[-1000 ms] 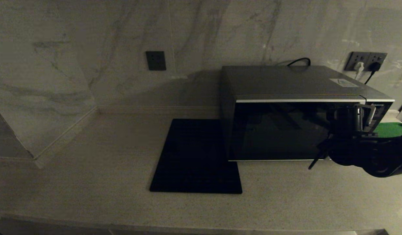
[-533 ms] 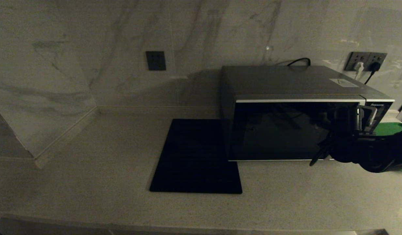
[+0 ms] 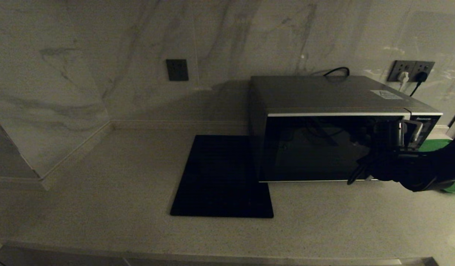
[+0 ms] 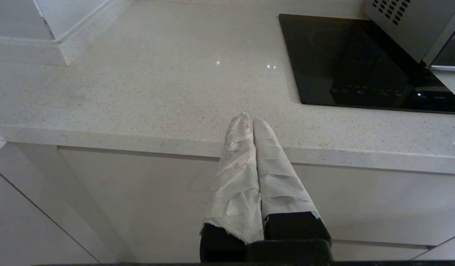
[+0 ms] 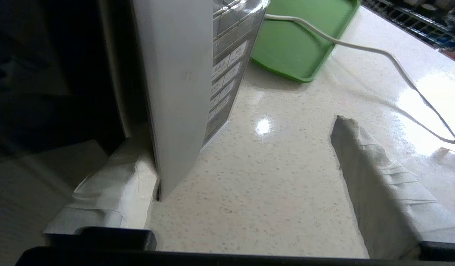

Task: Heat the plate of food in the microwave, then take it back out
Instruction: Open the microwave oven

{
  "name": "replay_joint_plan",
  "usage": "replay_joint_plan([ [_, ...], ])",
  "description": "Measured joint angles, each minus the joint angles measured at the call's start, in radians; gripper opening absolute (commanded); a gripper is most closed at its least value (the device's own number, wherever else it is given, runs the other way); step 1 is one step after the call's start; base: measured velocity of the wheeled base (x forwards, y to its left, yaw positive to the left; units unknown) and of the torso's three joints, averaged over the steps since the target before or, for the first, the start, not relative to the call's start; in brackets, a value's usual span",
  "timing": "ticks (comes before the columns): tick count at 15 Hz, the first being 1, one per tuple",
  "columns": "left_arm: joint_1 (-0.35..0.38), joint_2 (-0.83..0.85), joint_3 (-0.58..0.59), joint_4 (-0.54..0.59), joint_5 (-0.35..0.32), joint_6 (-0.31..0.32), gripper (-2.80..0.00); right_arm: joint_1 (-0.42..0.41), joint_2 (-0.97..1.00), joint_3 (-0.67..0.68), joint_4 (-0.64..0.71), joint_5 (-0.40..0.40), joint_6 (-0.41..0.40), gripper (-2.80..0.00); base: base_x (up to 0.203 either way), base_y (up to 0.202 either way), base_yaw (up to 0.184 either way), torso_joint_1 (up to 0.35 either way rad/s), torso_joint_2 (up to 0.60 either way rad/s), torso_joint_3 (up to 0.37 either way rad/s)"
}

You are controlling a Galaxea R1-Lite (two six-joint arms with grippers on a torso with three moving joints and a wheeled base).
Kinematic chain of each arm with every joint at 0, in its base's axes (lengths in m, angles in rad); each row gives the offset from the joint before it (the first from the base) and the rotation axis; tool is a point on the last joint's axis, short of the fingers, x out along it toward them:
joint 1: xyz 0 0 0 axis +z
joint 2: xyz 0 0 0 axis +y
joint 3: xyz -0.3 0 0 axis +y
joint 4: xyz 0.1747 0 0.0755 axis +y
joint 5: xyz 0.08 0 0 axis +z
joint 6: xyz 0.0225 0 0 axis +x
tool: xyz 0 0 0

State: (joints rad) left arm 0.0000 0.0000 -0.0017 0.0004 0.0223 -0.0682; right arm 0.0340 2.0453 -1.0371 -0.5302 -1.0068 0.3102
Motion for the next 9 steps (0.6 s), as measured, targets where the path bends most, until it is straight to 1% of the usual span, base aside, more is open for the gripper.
replay_joint_plan([
  [9, 0.0, 0.0, 0.0, 0.0, 0.001, 0.0, -2.8, 0.003, 0.0, 0.005, -0.009, 0.014, 0.005, -2.8, 0.0, 0.0, 0.0, 0.0, 0.0, 0.0],
])
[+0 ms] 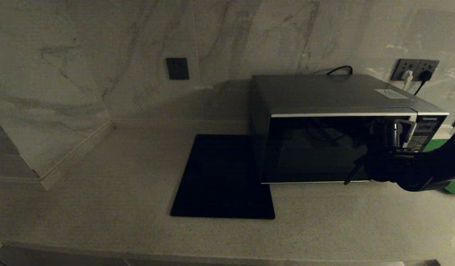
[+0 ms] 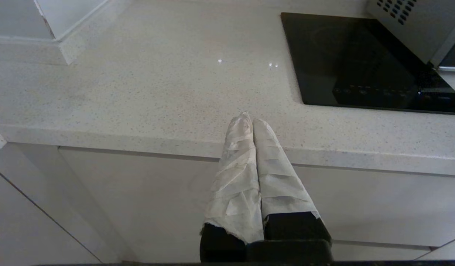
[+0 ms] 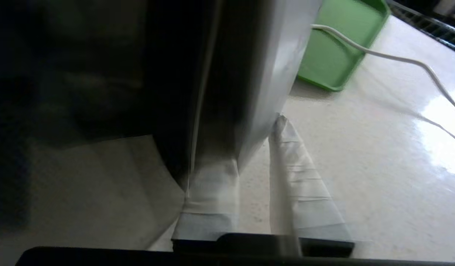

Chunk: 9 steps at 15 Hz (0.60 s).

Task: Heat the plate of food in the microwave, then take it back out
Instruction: Open the microwave oven

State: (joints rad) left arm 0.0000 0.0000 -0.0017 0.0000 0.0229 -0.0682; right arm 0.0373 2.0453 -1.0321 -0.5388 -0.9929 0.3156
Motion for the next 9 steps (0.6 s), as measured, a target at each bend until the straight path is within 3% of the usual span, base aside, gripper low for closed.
replay_joint_plan([
  [4, 0.0, 0.0, 0.0, 0.0, 0.0, 0.0, -2.8, 0.003, -0.007, 0.005, 0.003, -0.013, -0.004, -2.8, 0.0, 0.0, 0.0, 0.0, 0.0, 0.0],
  [9, 0.0, 0.0, 0.0, 0.0, 0.0, 0.0, -2.8, 0.011, 0.0, 0.003, 0.003, -0.121, -0.004, -2.8, 0.0, 0.0, 0.0, 0.0, 0.0, 0.0],
])
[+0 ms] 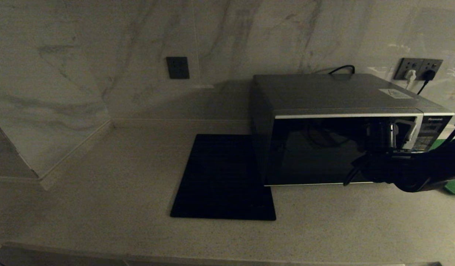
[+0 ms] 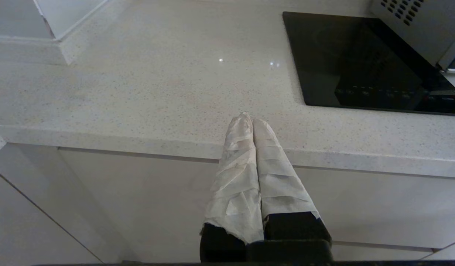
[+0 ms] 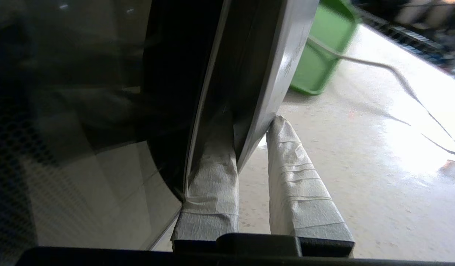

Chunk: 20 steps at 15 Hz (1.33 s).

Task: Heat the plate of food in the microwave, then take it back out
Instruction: Open the microwave oven

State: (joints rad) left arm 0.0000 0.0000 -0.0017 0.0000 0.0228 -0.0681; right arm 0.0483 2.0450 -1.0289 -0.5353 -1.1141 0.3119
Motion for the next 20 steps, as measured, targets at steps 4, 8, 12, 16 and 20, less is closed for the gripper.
replay_joint_plan([
  [4, 0.0, 0.0, 0.0, 0.0, 0.0, 0.0, -2.8, 0.006, 0.008, 0.005, 0.008, -0.102, 0.04, -2.8, 0.0, 0.0, 0.0, -0.006, 0.0, 0.001],
  [8, 0.0, 0.0, 0.0, 0.0, 0.0, 0.0, -2.8, 0.031, 0.006, 0.035, -0.003, -0.117, 0.07, -2.8, 0.0, 0.0, 0.0, 0.0, 0.0, 0.0],
  [12, 0.0, 0.0, 0.0, 0.0, 0.0, 0.0, -2.8, 0.078, -0.022, 0.107, -0.007, -0.055, 0.108, -2.8, 0.0, 0.0, 0.0, 0.0, 0.0, 0.0],
  [16, 0.0, 0.0, 0.0, 0.0, 0.0, 0.0, -2.8, 0.107, -0.093, 0.175, 0.001, -0.043, 0.119, -2.8, 0.0, 0.0, 0.0, 0.0, 0.0, 0.0],
  [20, 0.0, 0.0, 0.0, 0.0, 0.0, 0.0, -2.8, 0.125, -0.186, 0.277, 0.002, -0.032, 0.15, -2.8, 0.0, 0.0, 0.0, 0.0, 0.0, 0.0],
])
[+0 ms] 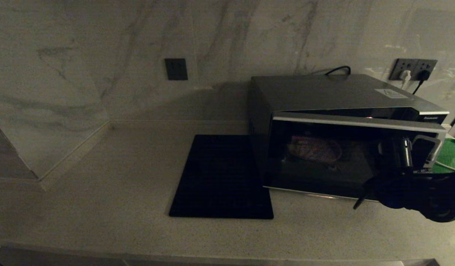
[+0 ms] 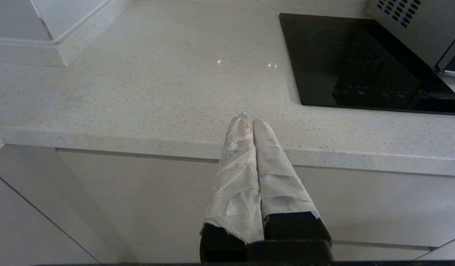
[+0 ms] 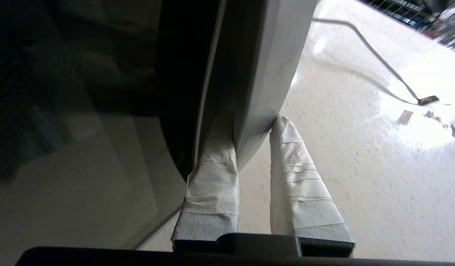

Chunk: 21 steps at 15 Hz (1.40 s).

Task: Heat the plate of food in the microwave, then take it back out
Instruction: Open the microwave oven

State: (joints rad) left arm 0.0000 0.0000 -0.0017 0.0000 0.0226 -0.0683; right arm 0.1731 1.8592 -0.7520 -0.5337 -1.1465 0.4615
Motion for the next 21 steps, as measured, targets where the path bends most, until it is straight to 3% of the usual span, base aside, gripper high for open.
replay_joint_plan([
  [8, 0.0, 0.0, 0.0, 0.0, 0.0, 0.0, -2.8, 0.035, -0.141, 0.183, -0.005, 0.005, 0.046, -2.8, 0.0, 0.0, 0.0, 0.0, 0.0, 0.0],
  [17, 0.0, 0.0, 0.0, 0.0, 0.0, 0.0, -2.8, 0.248, -0.172, 0.235, -0.001, -0.01, 0.07, -2.8, 0.0, 0.0, 0.0, 0.0, 0.0, 0.0],
  [21, 0.0, 0.0, 0.0, 0.0, 0.0, 0.0, -2.8, 0.272, -0.172, 0.231, -0.001, -0.01, 0.067, -2.8, 0.0, 0.0, 0.0, 0.0, 0.0, 0.0],
])
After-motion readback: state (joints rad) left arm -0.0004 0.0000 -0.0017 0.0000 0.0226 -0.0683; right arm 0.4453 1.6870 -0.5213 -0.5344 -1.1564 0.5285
